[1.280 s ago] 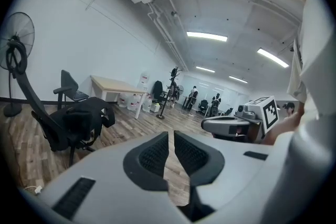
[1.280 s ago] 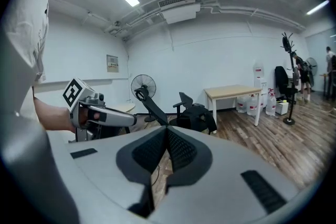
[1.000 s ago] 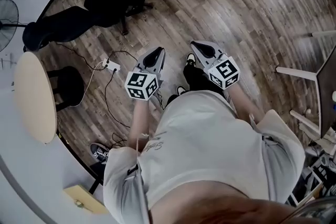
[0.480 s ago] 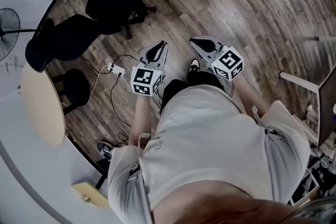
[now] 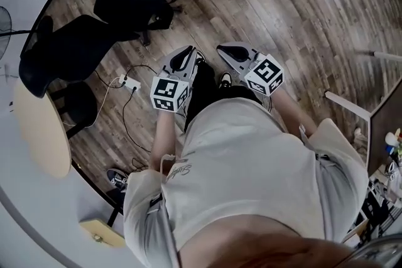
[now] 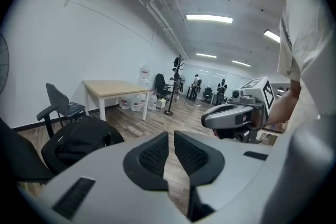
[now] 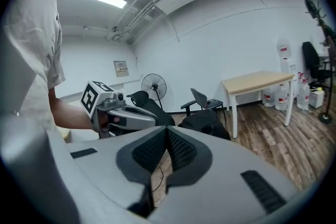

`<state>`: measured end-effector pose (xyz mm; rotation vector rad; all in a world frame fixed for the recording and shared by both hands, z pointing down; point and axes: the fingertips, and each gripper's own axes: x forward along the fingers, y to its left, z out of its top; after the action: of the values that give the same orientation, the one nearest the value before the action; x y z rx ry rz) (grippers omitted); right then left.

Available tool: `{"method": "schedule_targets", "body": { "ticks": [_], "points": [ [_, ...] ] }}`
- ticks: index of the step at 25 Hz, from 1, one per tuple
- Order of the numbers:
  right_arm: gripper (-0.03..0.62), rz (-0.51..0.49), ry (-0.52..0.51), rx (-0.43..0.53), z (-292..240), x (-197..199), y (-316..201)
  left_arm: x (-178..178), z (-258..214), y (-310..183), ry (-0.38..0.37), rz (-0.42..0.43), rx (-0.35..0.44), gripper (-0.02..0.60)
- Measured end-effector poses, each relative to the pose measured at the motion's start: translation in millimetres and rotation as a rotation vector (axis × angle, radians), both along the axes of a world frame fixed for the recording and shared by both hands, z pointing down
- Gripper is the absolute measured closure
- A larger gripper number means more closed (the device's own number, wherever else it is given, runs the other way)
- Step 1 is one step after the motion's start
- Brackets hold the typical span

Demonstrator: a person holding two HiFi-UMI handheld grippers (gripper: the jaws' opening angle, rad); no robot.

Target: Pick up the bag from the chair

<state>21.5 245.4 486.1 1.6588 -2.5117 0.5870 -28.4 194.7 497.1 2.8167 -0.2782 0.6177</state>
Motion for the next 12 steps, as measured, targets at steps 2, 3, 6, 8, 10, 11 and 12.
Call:
{"method": "schedule_targets", "body": {
  "ticks": [2,3,6,8,10,11,12],
  "points": [
    [0.599,0.025,0.016,-0.009,-3.6,10.0,-18.5,7.2,-0.1,-21.1,0.020,0.006,-0.018,0.538],
    [0.599,0.040,0.018,-0.012,-8.1,16.0,-27.9,11.4,-3.5,-31.9,0.031,0.009,-0.024,0.538],
    [0.599,0.074,0.030,-0.008,-23.7,33.1,-60.8,25.8,-20.2,-70.1,0.079,0.010,-0.036,0.538],
    [0.599,0.087,0.058,0.005,-33.3,40.7,-85.0,33.0,-26.8,-95.8,0.109,0.008,-0.047,0.538],
    [0.599,0.105,0.081,0.029,-43.1,43.2,-111.1,36.1,-27.2,-120.7,0.121,0.019,-0.047,0.538],
    [0.599,0.115,0.081,0.042,-47.9,42.2,-124.1,36.6,-25.6,-133.7,0.119,0.024,-0.043,0.538],
    [0.599,0.122,0.067,0.054,-52.7,39.9,-136.0,37.0,-24.1,-146.7,0.118,0.027,-0.041,0.538]
  ]
}}
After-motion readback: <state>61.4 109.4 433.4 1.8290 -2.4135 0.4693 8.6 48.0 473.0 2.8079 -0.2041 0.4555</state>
